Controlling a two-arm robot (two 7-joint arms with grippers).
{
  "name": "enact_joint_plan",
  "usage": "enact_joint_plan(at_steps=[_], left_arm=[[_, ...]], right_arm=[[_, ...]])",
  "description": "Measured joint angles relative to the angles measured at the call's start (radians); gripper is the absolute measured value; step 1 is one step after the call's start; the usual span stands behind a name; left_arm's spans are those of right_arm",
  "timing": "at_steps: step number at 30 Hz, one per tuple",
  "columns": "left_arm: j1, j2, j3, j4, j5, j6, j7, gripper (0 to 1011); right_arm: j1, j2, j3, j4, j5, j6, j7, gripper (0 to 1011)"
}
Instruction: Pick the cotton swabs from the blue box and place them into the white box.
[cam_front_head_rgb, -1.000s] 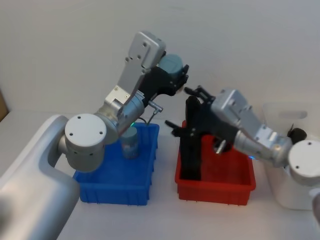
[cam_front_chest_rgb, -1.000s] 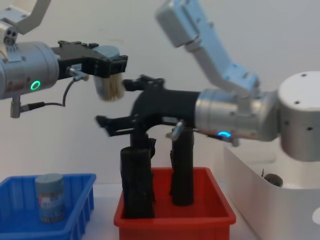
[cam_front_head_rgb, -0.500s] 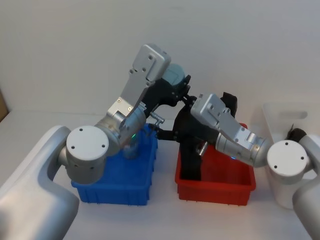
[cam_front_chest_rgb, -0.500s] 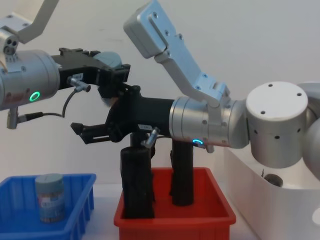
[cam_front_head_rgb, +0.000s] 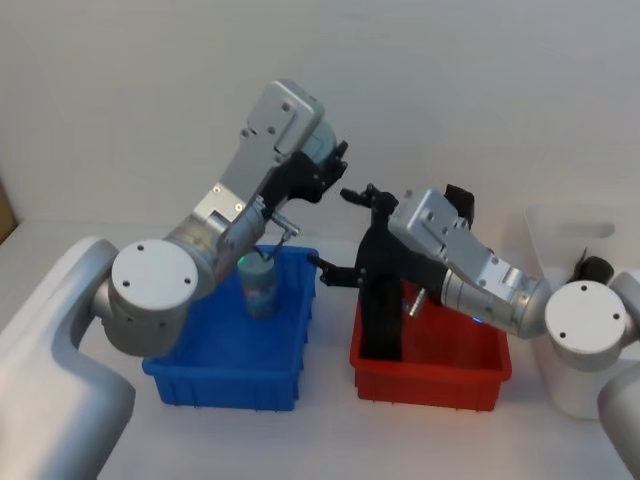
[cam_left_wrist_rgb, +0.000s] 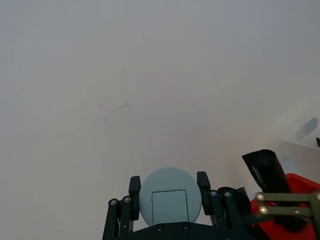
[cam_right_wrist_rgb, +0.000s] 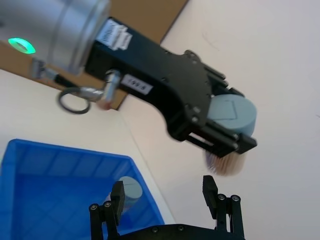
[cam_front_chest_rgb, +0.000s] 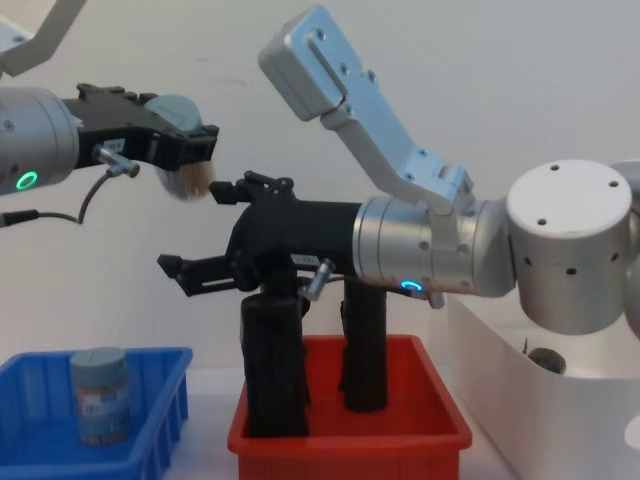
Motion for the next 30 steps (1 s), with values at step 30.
enact_joint_plan(at_steps=[30], left_arm=[[-0.024, 0.026, -0.047, 0.023, 0.005, 0.024, -0.005, 692]], right_arm=[[-0.041, 0.045, 0.003, -0.076, -0.069, -0.001, -0.118, 1001]])
